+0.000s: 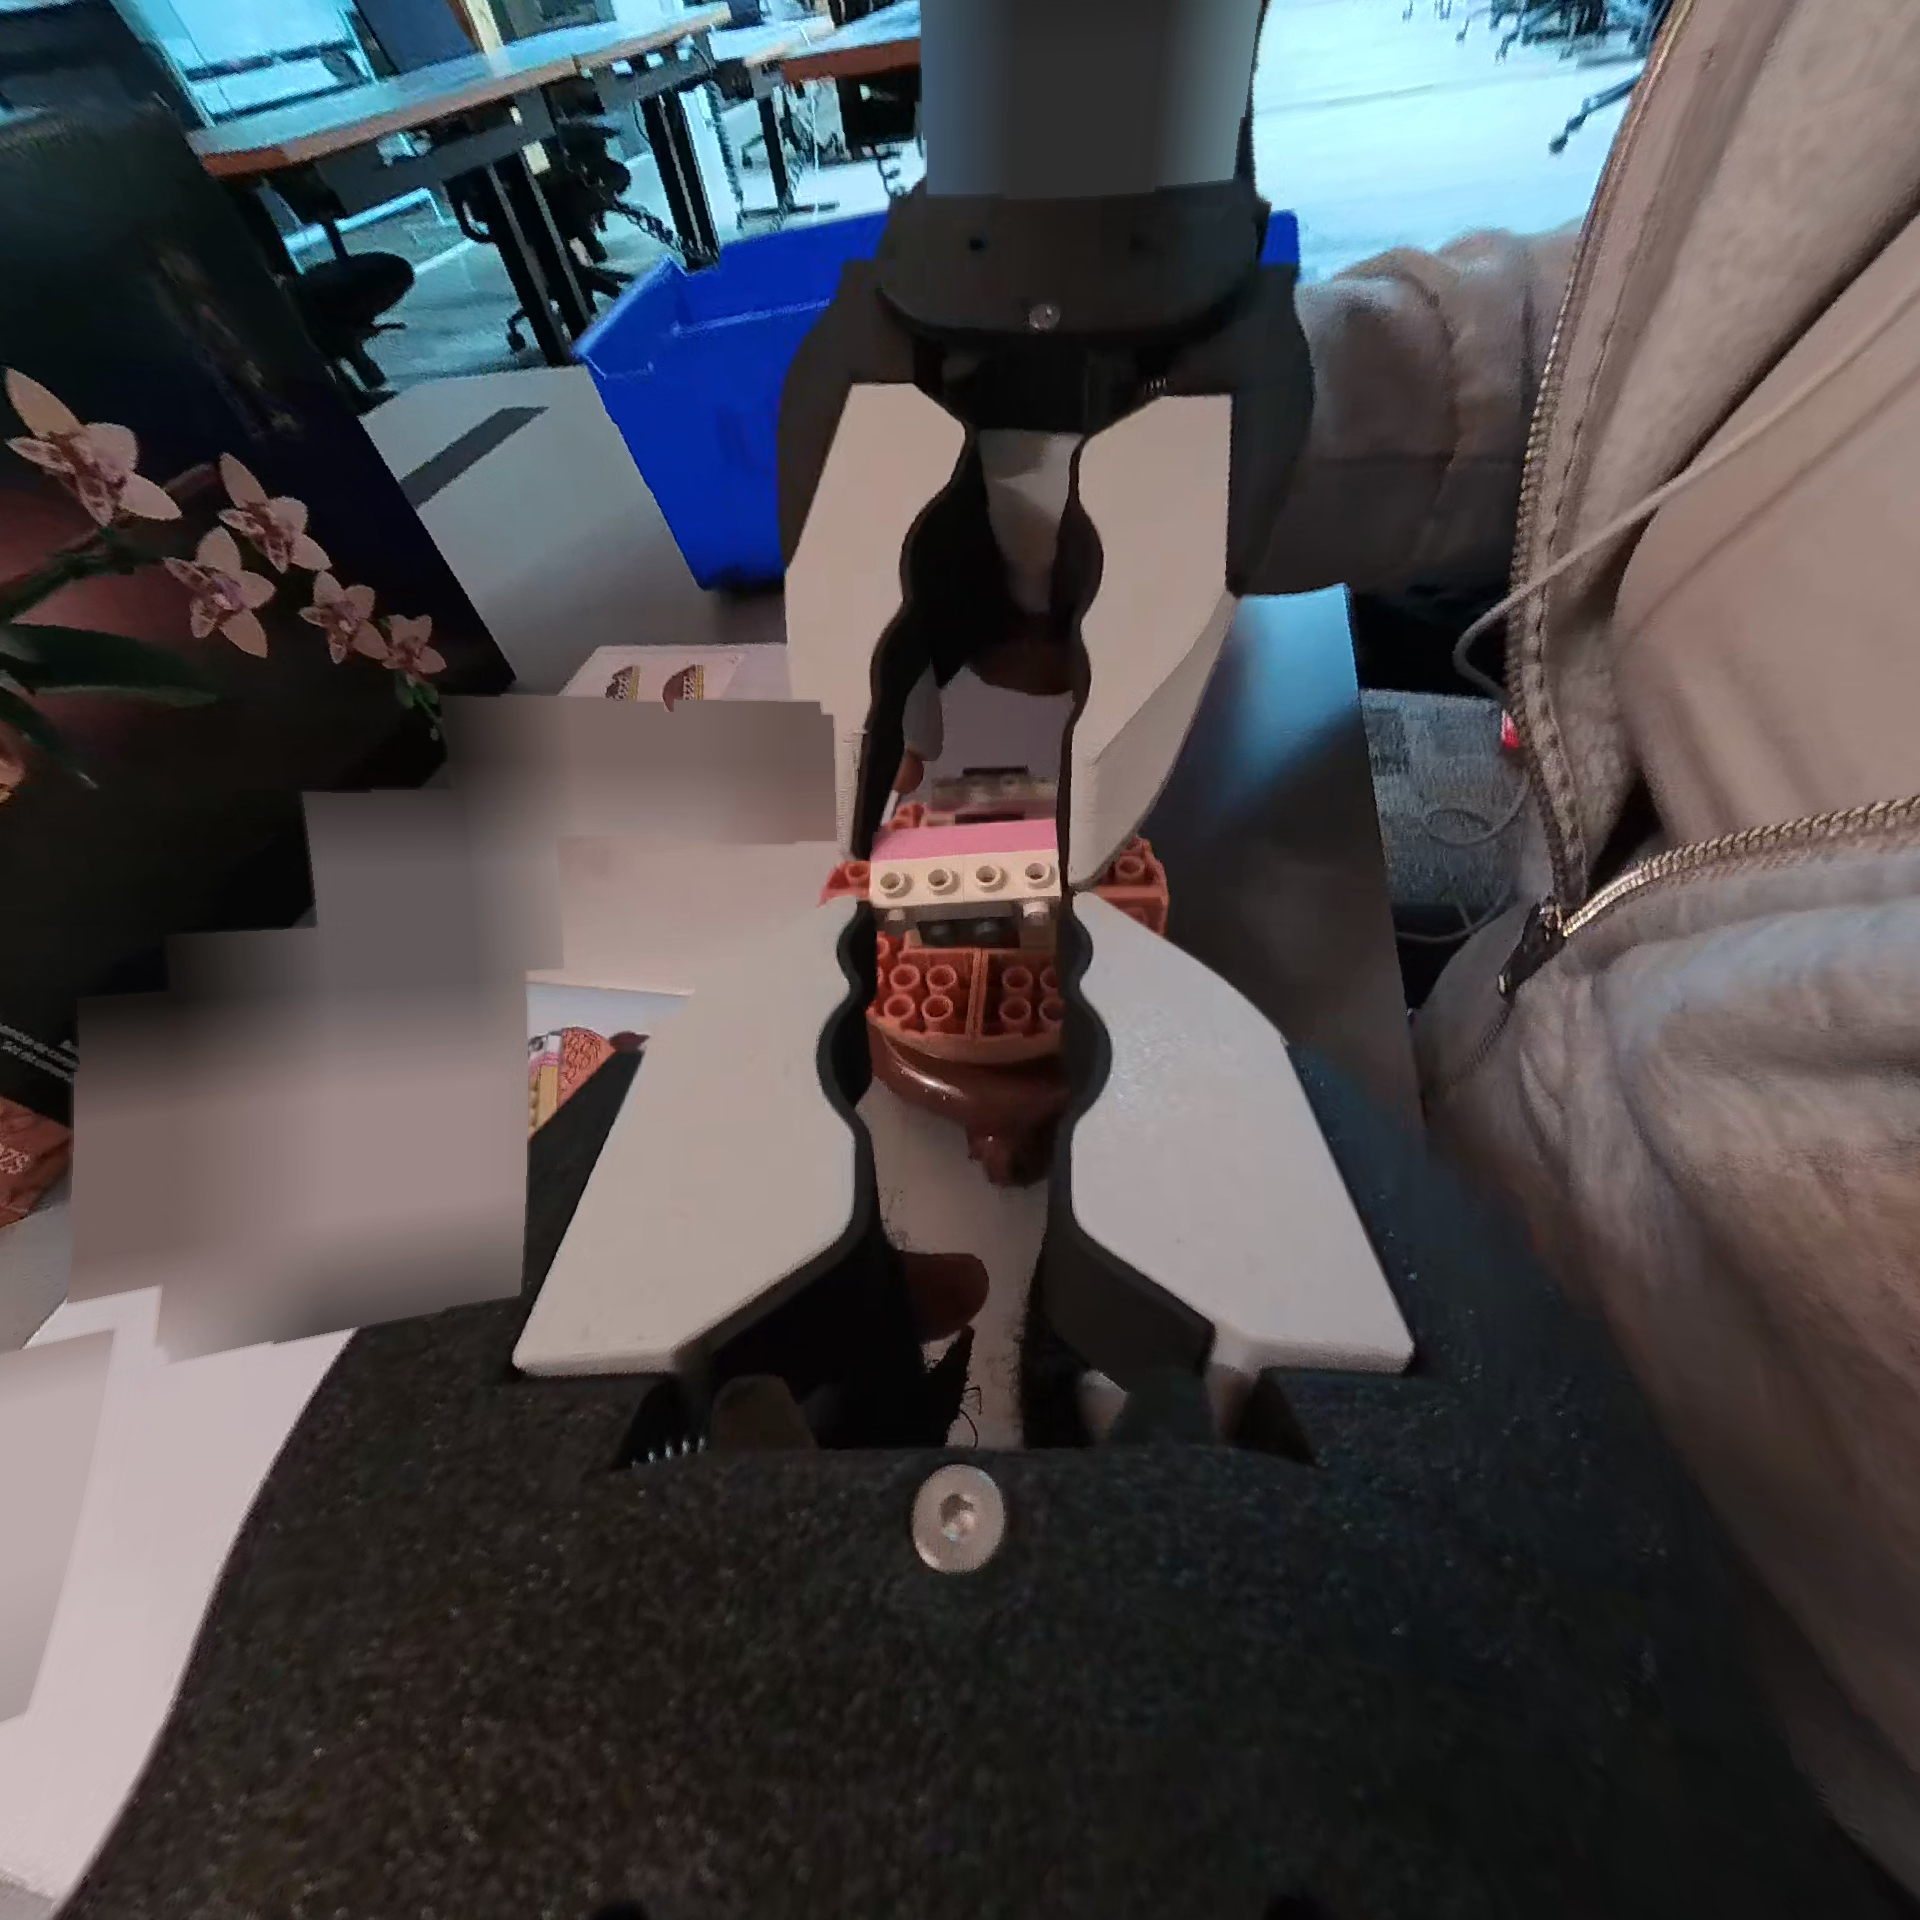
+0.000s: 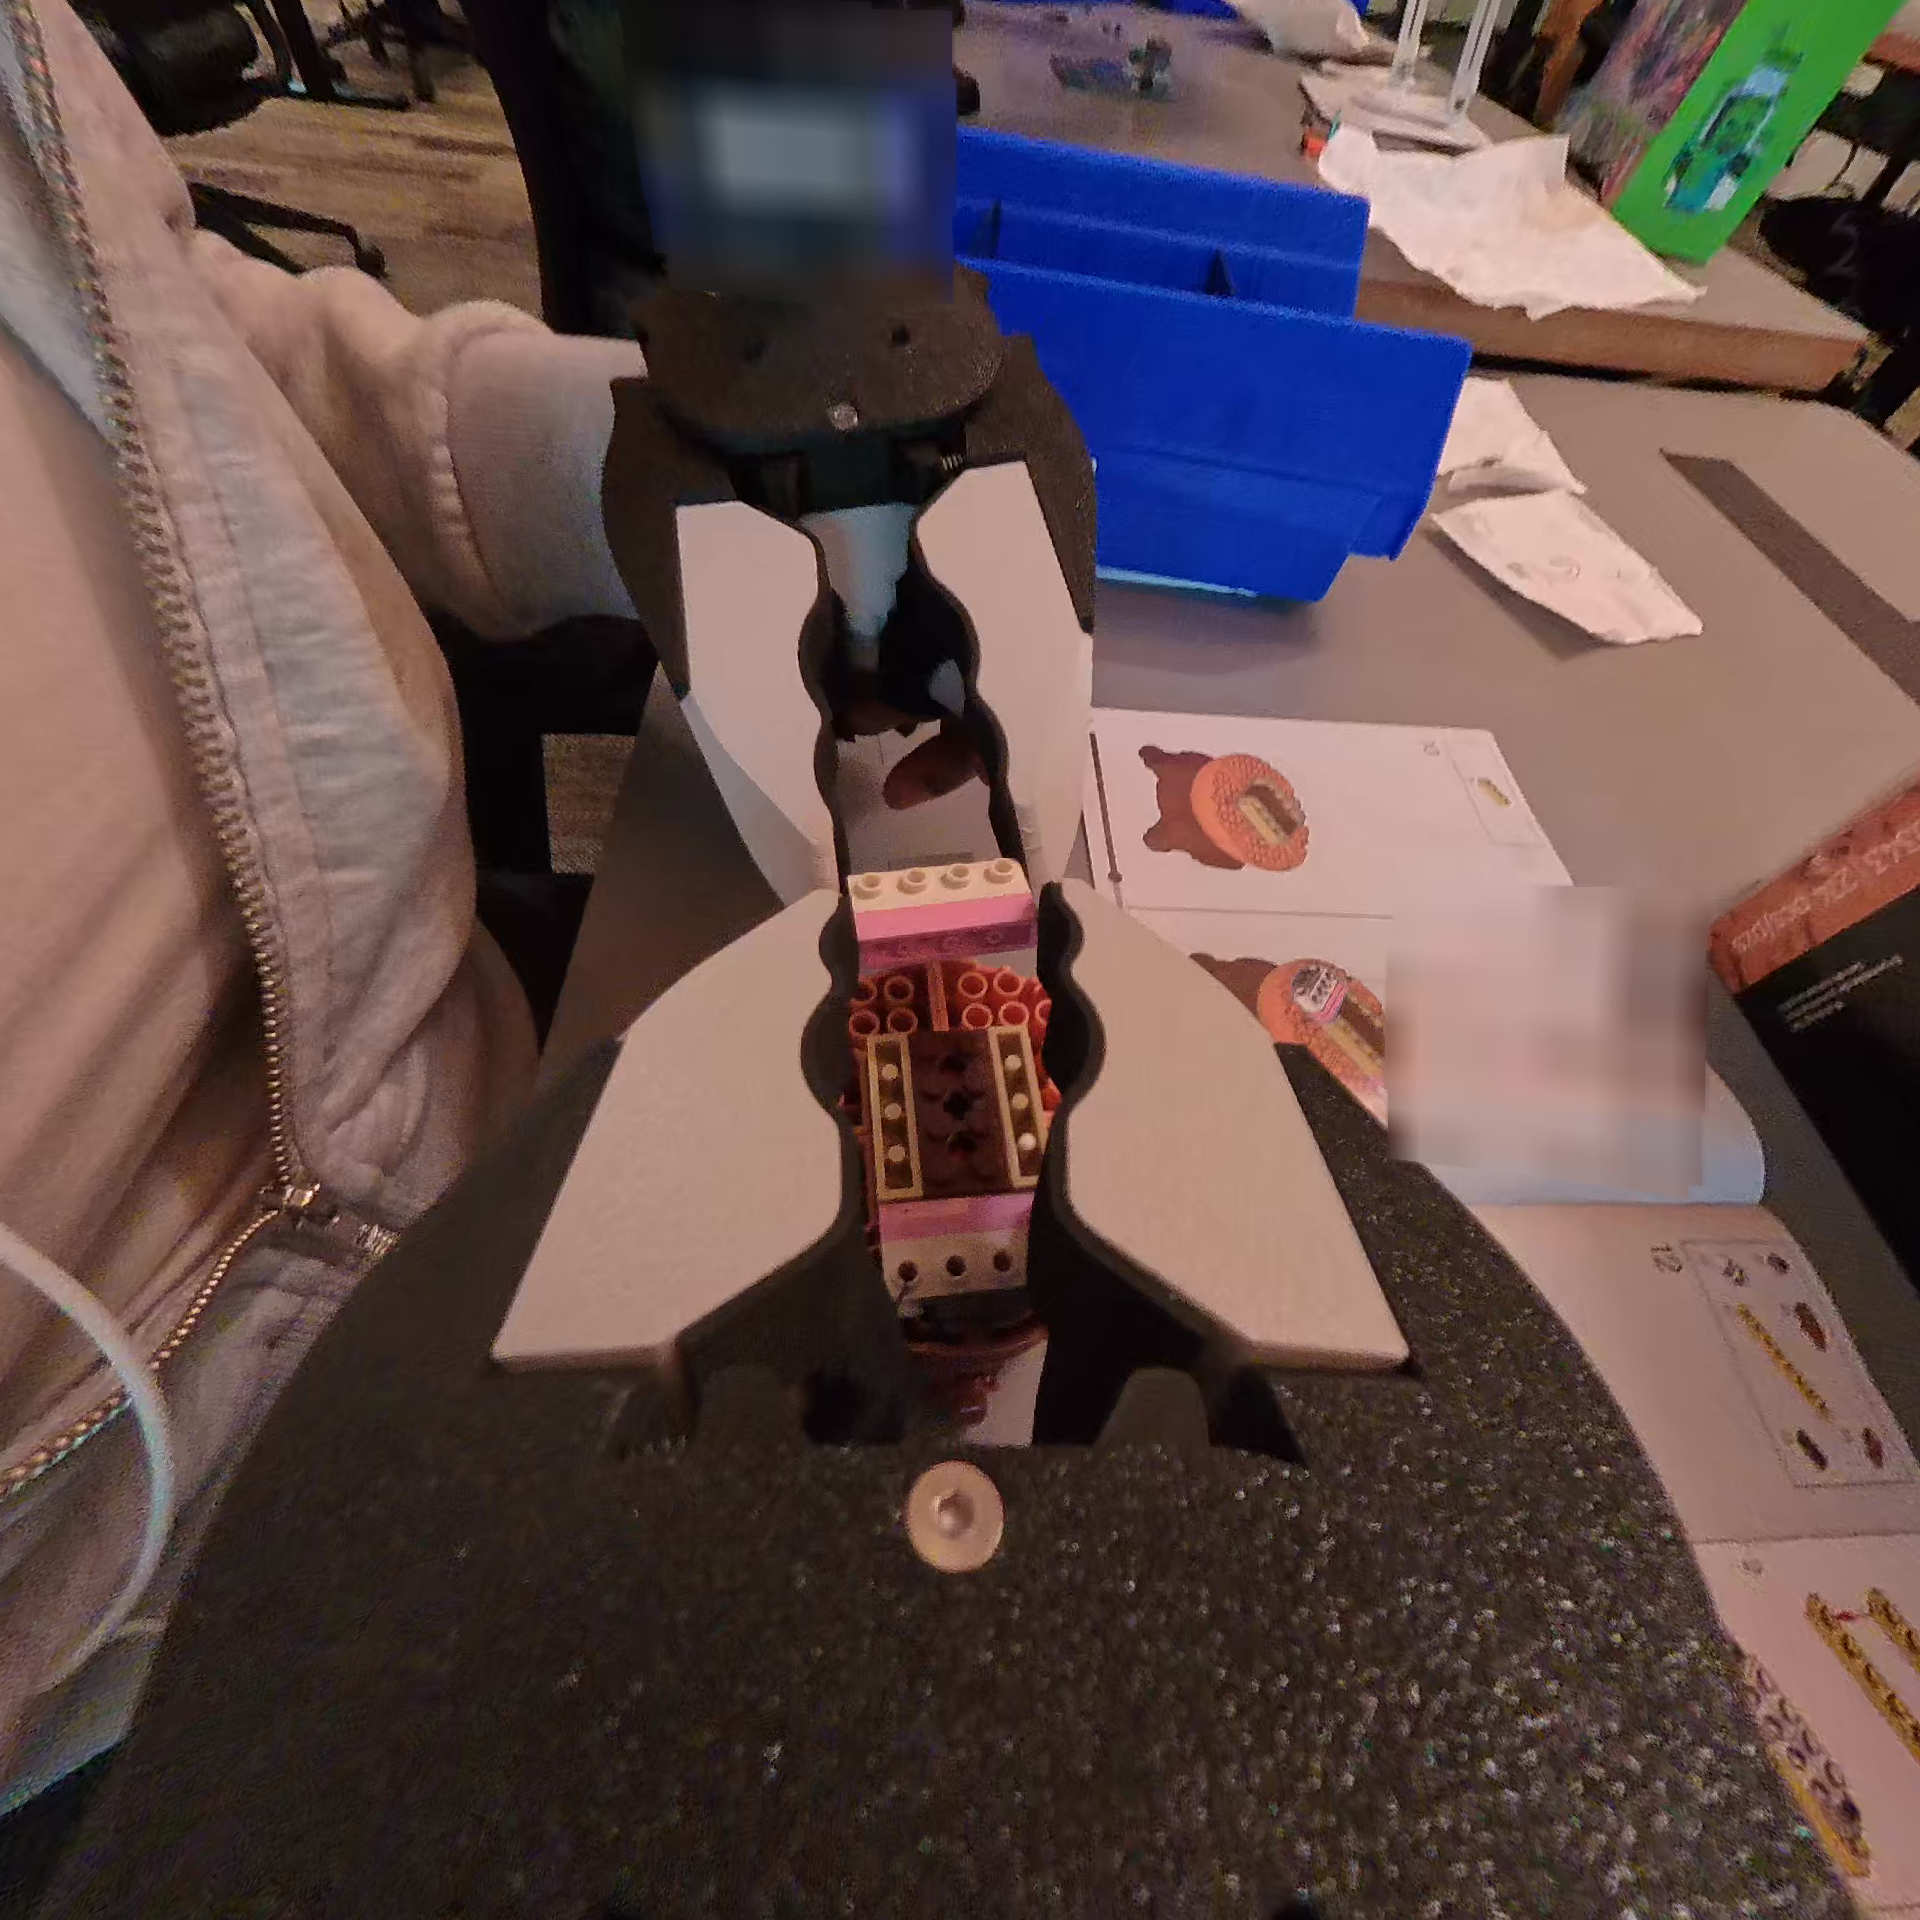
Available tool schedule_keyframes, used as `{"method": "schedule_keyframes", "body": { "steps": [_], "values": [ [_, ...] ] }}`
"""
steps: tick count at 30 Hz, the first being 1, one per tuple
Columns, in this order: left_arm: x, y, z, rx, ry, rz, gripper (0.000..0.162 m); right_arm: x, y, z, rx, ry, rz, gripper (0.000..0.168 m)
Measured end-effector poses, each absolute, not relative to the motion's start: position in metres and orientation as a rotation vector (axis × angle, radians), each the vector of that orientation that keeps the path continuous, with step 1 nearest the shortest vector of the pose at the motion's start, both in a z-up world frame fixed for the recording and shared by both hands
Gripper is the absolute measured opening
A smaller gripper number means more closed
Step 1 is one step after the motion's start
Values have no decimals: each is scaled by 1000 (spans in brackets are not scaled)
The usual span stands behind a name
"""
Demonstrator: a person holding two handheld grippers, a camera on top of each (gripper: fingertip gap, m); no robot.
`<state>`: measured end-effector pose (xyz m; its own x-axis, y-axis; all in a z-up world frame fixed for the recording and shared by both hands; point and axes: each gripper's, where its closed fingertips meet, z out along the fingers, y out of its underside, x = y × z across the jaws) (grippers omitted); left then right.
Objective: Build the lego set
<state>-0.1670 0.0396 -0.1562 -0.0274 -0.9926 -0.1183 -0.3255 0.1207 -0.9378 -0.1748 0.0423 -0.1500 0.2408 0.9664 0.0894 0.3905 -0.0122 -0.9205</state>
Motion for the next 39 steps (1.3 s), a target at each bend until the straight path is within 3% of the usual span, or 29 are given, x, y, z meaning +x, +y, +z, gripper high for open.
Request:
{"method": "schedule_keyframes", "body": {
  "steps": [17, 34, 39],
  "values": [
    [-167, 39, -179, -1492, 1816, -845, 32, -163, 44, -167, -1739, -1432, 629, 27],
    [-167, 39, -180, -1512, 1789, -899, 32, -168, 42, -177, -1950, -1724, 643, 30],
    [-167, 39, -181, -1511, 1756, -934, 32, -167, 41, -180, -2026, -1776, 595, 41]
  ]
}}
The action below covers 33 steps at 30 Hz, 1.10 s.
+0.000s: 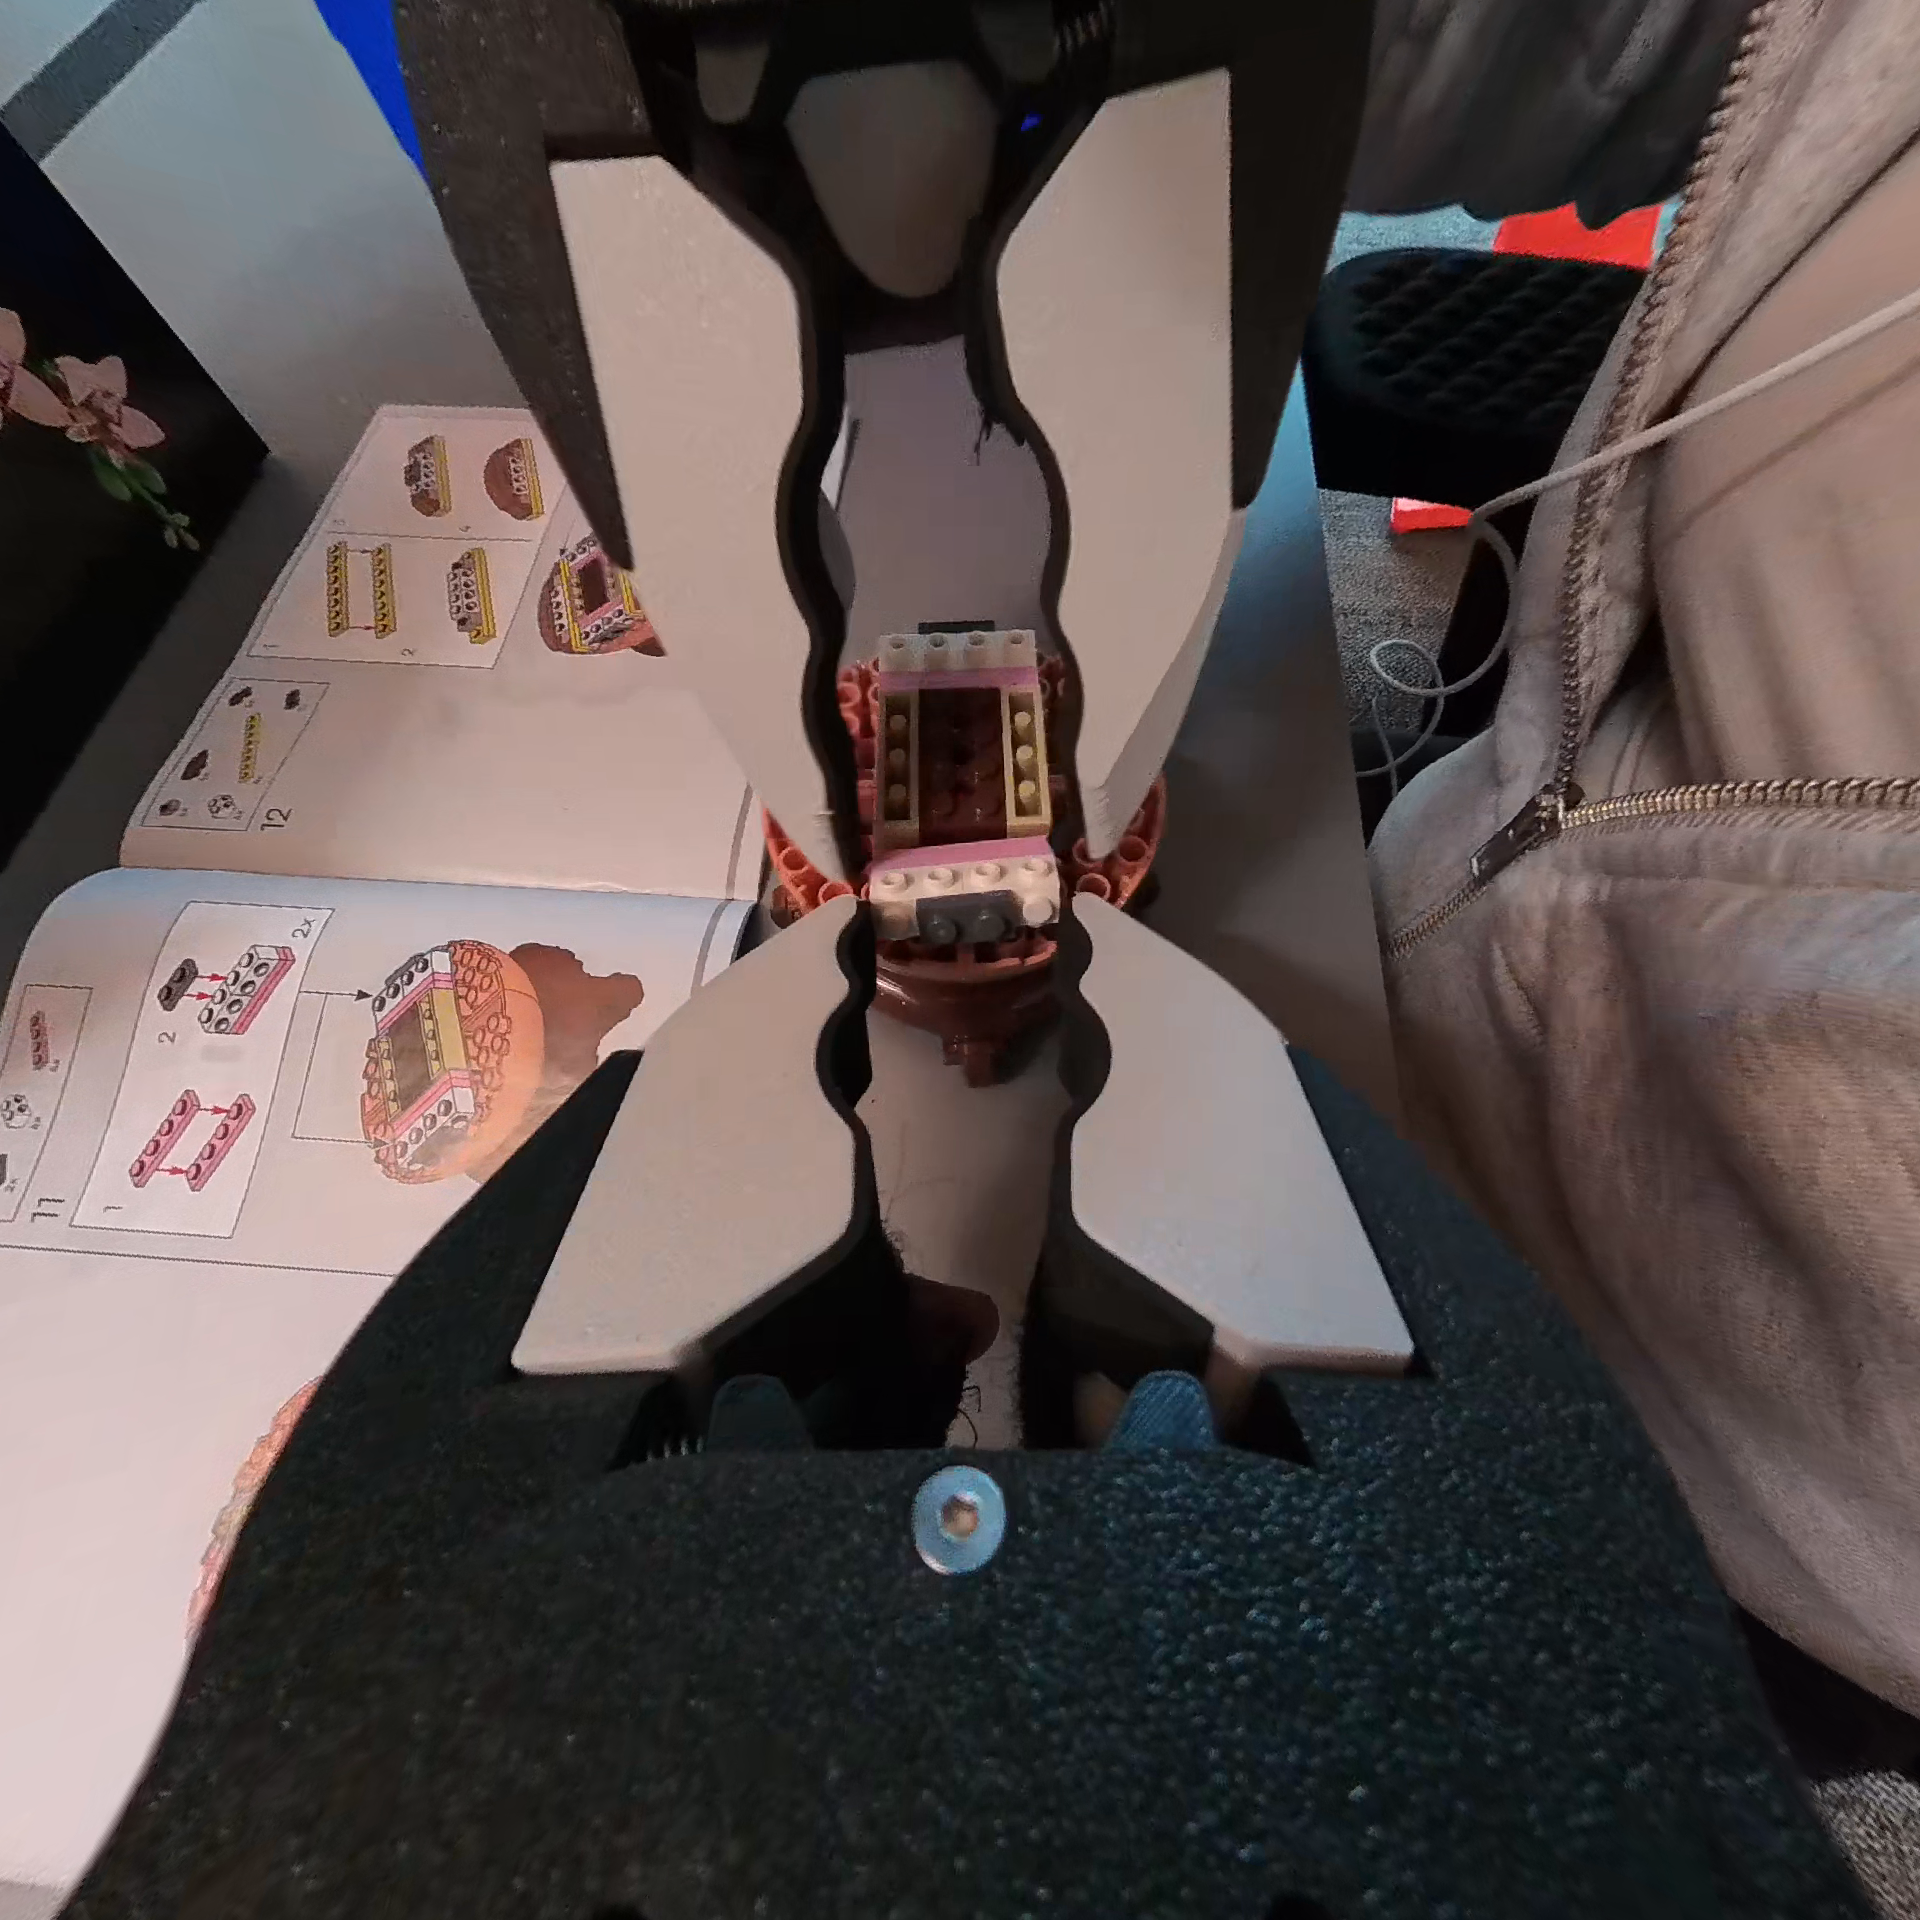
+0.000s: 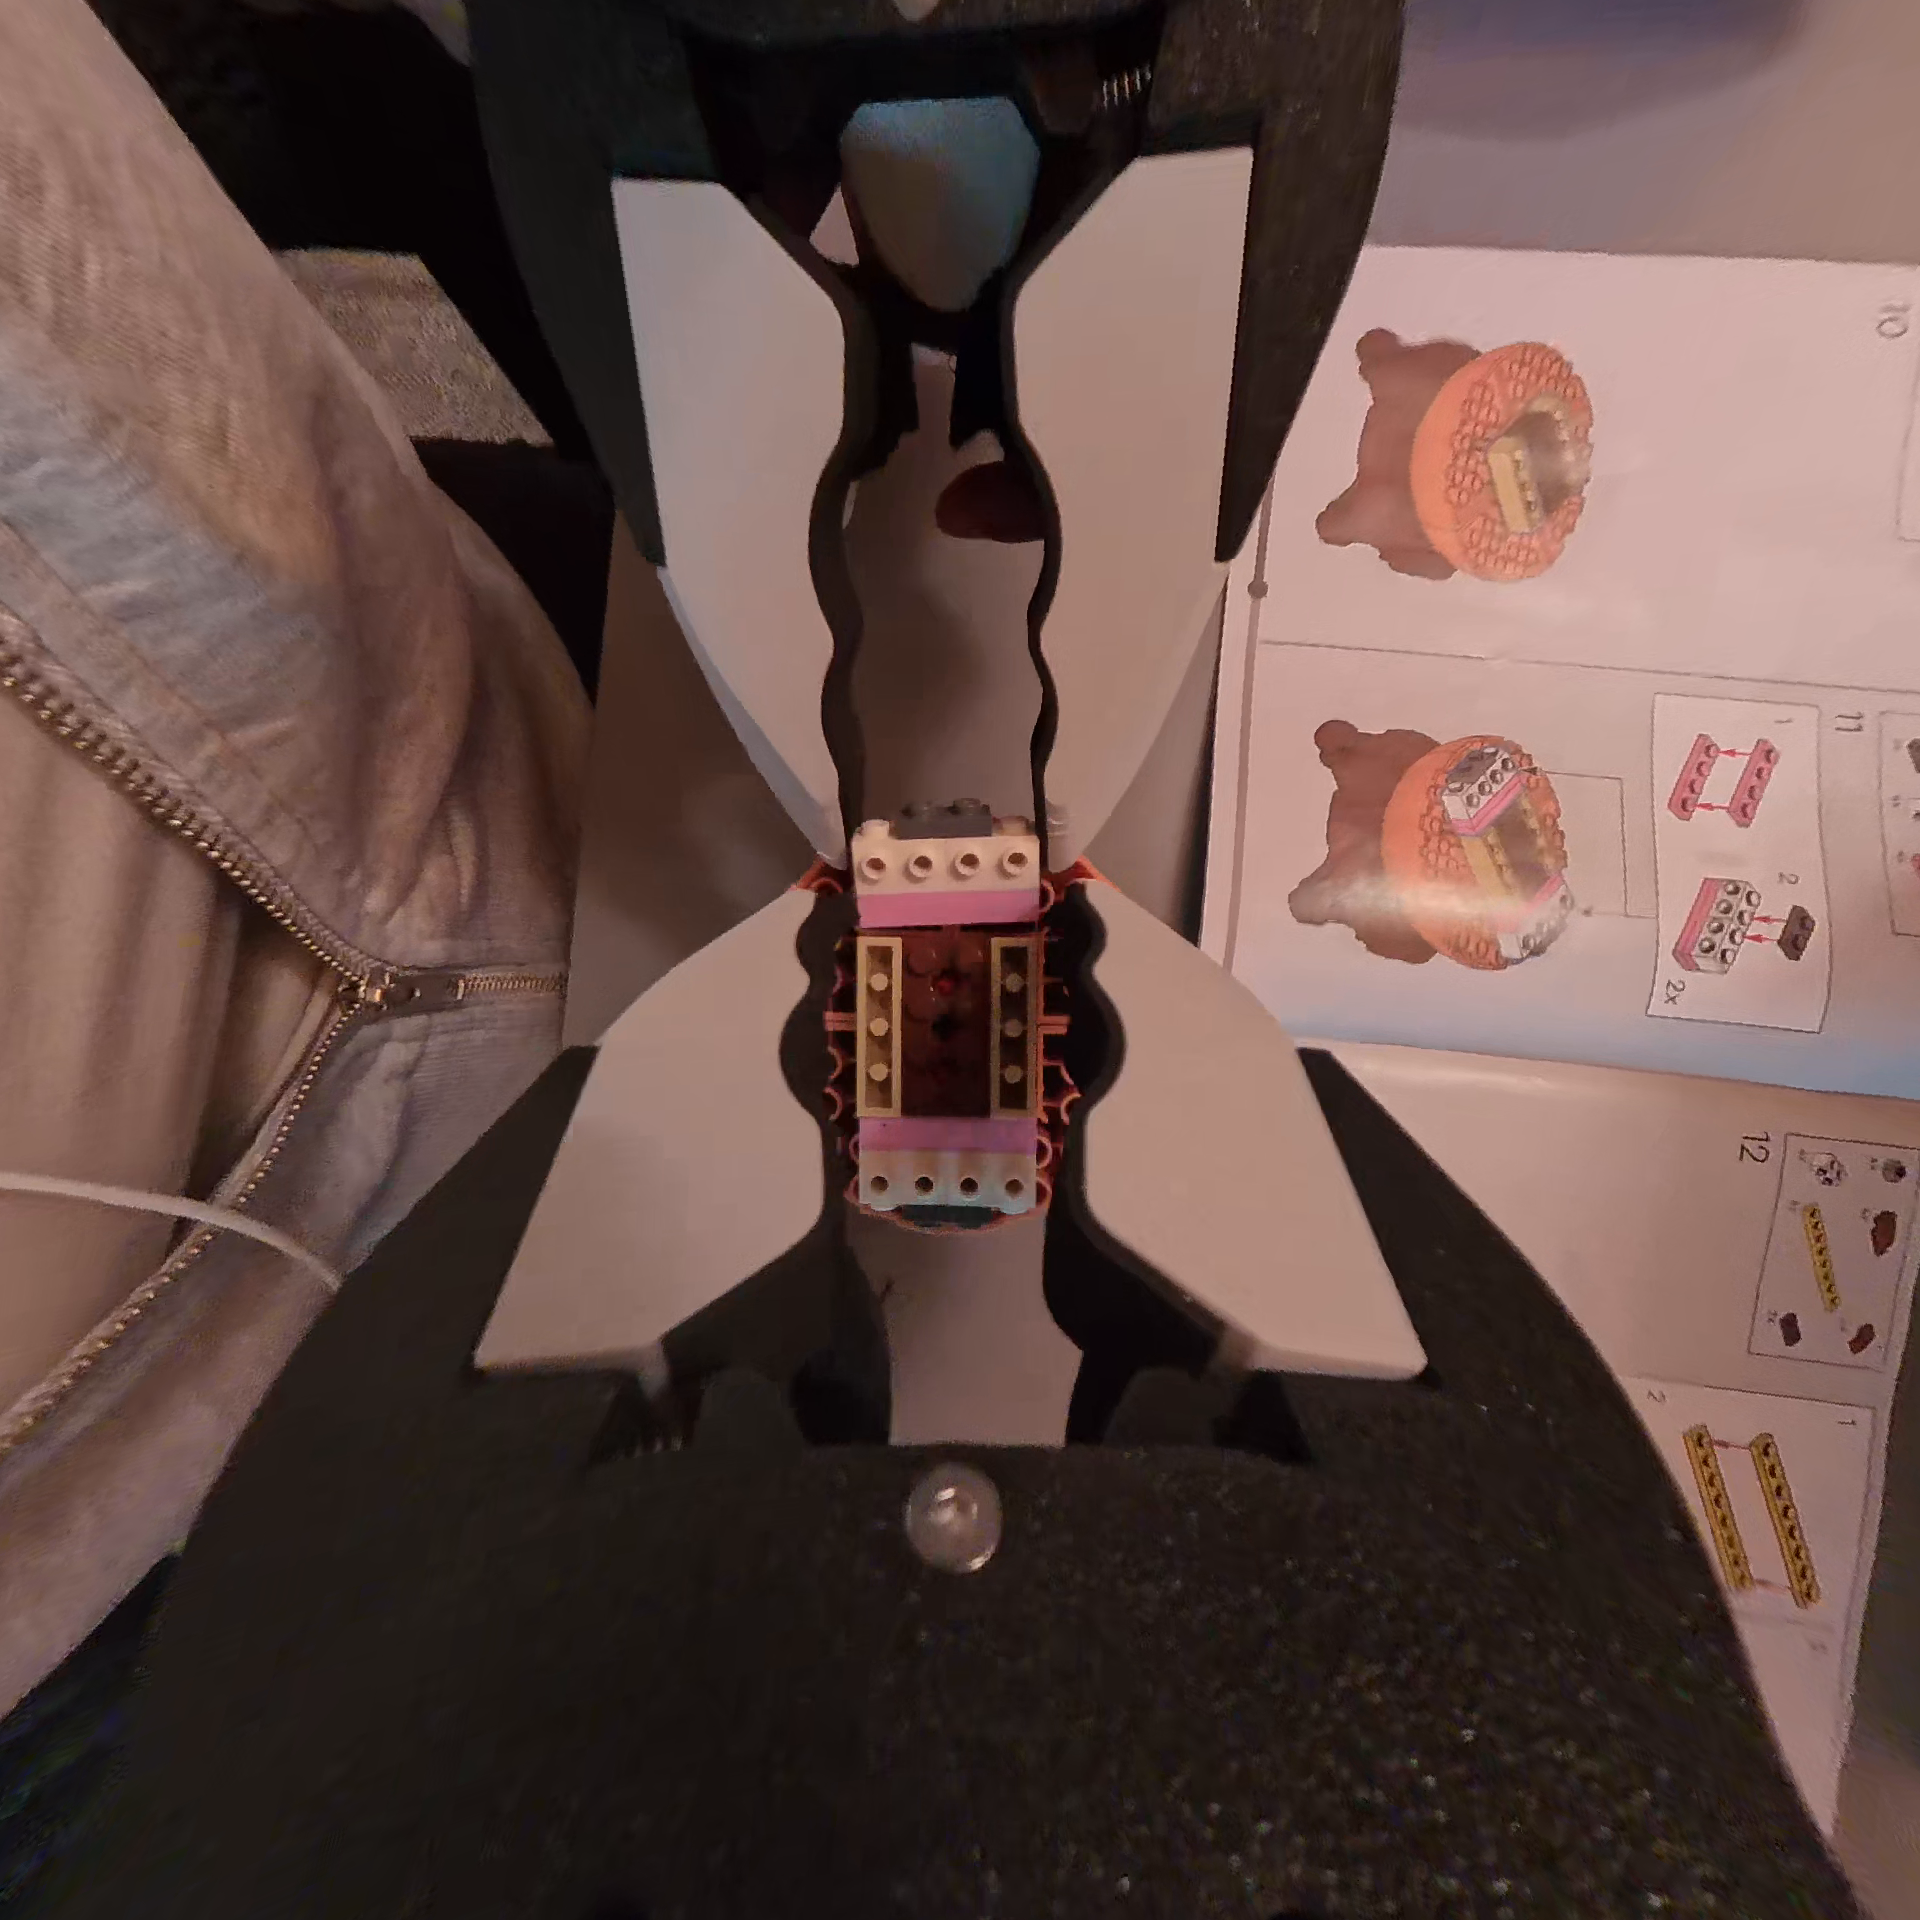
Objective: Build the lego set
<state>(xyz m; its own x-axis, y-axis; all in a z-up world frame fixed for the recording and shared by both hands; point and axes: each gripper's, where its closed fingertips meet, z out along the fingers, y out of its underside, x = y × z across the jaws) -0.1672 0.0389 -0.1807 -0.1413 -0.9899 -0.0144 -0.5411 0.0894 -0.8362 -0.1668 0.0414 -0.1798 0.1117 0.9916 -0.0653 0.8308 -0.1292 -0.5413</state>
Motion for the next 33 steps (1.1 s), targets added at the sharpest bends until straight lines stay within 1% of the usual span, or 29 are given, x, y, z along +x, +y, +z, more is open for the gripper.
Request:
{"method": "schedule_keyframes", "body": {
  "steps": [2, 5, 10, 14, 16, 20, 21, 28, 30, 33],
  "values": [
    [-167, 38, -181, -1503, 1755, -939, 32, -166, 41, -183, -2061, -1808, 562, 42],
    [-167, 38, -181, -1493, 1749, -949, 33, -168, 40, -184, -2072, -1820, 558, 33],
    [-167, 37, -181, -1486, 1745, -960, 33, -168, 40, -181, -2145, -1807, 503, 32],
    [-174, 42, -179, -1467, 1748, -909, 37, -166, 40, -181, -2221, -1826, 392, 32],
    [-179, 43, -177, -1455, 1732, -917, 33, -166, 42, -183, -2242, -1820, 346, 33],
    [-182, 44, -165, -1405, 1667, -955, 13, -166, 40, -185, -2283, -1816, 316, 32],
    [-180, 43, -162, -1393, 1652, -964, 10, -165, 40, -185, -2284, -1821, 299, 33],
    [-172, 38, -172, -1391, 1669, -970, 6, -163, 42, -183, -2301, -1805, 260, 33],
    [-173, 38, -172, -1393, 1675, -967, 6, -162, 43, -180, -2294, -1762, 281, 41],
    [-172, 38, -172, -1395, 1682, -964, 7, -154, 41, -169, -2254, -1671, 348, 48]
  ]
}}
